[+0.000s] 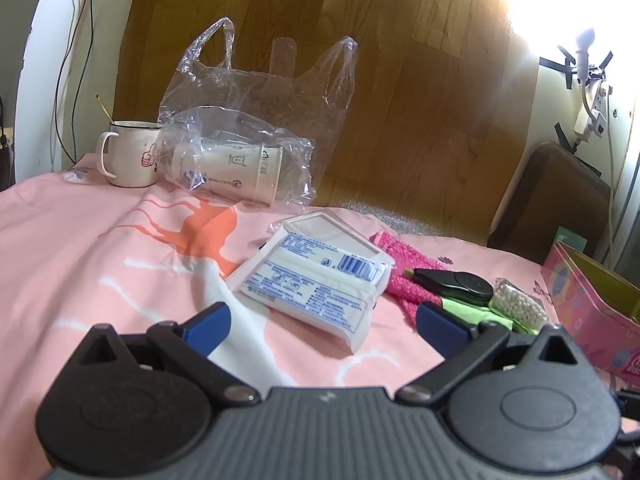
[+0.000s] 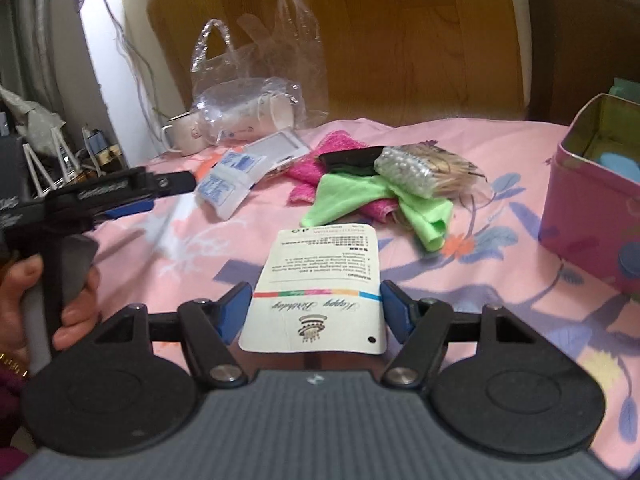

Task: Organize soft objects
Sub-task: 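Grasp the card with the left gripper while the right gripper releases it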

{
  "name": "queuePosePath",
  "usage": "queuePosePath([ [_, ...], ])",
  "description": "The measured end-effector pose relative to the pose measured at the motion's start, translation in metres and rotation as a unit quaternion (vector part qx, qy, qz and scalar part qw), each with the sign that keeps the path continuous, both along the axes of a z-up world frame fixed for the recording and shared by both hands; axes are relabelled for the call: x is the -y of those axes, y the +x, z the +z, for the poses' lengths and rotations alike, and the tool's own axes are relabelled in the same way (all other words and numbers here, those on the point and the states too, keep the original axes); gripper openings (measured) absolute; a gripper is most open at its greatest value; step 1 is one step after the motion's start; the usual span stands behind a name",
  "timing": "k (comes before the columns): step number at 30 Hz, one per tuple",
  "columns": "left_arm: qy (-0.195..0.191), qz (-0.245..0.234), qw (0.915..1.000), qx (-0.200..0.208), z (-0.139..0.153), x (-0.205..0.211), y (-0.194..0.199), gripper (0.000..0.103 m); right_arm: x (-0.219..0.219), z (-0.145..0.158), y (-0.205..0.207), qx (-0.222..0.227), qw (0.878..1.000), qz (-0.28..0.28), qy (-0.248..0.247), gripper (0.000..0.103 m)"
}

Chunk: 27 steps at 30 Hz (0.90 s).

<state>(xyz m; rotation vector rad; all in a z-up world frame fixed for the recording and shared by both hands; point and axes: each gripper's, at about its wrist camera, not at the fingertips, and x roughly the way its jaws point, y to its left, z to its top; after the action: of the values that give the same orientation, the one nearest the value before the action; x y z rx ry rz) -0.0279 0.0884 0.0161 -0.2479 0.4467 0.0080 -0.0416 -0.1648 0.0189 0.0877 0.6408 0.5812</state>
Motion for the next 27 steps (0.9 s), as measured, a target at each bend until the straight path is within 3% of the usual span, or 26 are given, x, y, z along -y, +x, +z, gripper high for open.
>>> queuePosePath([
  [4, 0.003, -0.005, 1.0, -0.002, 0.0, 0.001, 0.001, 0.102, 0.001, -0.001, -0.018, -0.013, 0.999, 0.042, 0.02, 0.072],
  [8, 0.009, -0.009, 0.9999, -0.006, 0.0, 0.004, 0.001, 0.102, 0.012, -0.001, -0.019, -0.051, 0.992, 0.065, 0.091, 0.072],
  [17, 0.019, -0.015, 0.9995, -0.02, 0.0, 0.012, 0.0, 0.102, 0.017, 0.002, -0.028, 0.004, 0.999, 0.025, 0.034, 0.072],
  [19, 0.002, -0.027, 0.999, -0.036, 0.0, 0.016, -0.001, 0.102, 0.015, -0.001, -0.028, 0.011, 1.0, 0.023, 0.005, 0.072],
  [23, -0.058, -0.074, 0.9939, -0.058, 0.003, 0.028, -0.009, 0.102, 0.021, -0.004, -0.026, 0.006, 0.999, 0.028, 0.015, 0.072],
  [27, -0.109, -0.146, 0.9788, -0.092, 0.01, 0.047, -0.008, 0.102, 0.024, -0.004, -0.027, 0.005, 0.999, 0.03, 0.025, 0.072],
])
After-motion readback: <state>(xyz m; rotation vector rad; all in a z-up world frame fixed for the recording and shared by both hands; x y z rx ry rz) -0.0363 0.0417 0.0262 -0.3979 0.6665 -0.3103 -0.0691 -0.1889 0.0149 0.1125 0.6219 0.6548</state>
